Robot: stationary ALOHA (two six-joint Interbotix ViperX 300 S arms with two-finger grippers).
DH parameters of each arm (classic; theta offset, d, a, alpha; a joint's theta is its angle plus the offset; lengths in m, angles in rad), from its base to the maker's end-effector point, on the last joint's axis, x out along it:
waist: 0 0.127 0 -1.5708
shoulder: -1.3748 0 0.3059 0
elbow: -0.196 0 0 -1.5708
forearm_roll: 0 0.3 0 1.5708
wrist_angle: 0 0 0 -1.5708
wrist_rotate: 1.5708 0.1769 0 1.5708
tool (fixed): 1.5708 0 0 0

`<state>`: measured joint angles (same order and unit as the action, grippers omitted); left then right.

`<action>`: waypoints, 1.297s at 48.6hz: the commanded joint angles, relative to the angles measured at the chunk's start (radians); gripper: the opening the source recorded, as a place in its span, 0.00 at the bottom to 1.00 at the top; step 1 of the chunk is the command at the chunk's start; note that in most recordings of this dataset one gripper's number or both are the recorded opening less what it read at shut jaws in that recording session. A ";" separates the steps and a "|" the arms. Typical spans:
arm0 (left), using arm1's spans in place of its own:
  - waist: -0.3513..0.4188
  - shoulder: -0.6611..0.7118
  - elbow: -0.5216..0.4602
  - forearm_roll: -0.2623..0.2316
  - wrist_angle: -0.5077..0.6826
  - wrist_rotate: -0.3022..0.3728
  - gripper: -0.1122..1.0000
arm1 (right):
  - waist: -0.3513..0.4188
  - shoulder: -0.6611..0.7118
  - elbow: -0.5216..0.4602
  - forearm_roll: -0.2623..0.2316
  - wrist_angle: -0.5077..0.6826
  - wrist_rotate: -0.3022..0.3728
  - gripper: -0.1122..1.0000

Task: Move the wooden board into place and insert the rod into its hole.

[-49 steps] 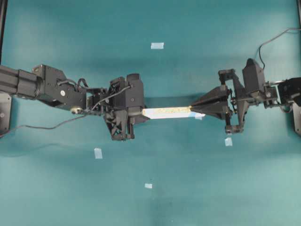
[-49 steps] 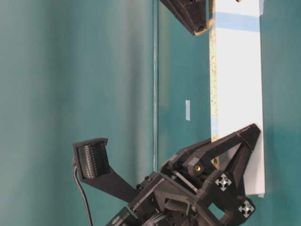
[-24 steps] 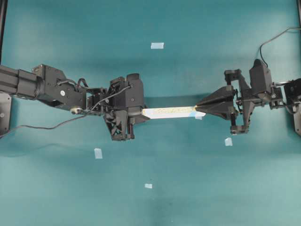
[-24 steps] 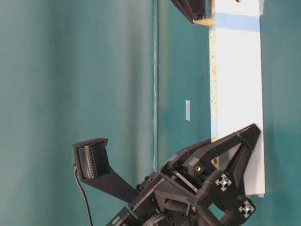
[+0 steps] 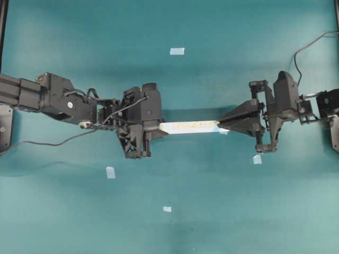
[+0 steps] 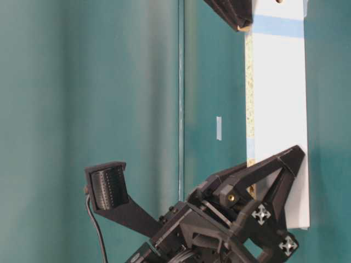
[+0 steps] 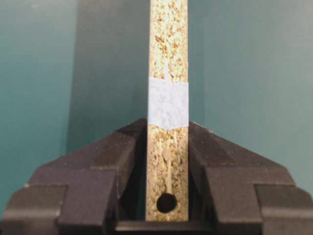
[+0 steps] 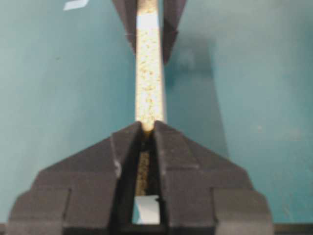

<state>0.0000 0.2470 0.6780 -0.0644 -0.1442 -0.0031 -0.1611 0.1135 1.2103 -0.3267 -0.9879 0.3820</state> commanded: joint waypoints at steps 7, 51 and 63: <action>-0.012 -0.002 0.003 -0.002 0.005 -0.005 0.30 | 0.023 -0.043 -0.017 -0.003 0.163 0.011 0.20; -0.012 -0.002 -0.003 0.000 0.005 -0.003 0.30 | 0.060 -0.178 -0.080 -0.002 0.431 0.021 0.87; -0.012 -0.002 0.000 -0.002 0.005 -0.002 0.30 | 0.060 -0.330 -0.084 -0.002 0.560 0.021 0.91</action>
<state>-0.0015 0.2485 0.6780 -0.0644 -0.1442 -0.0015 -0.1028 -0.1580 1.1367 -0.3298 -0.4648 0.4050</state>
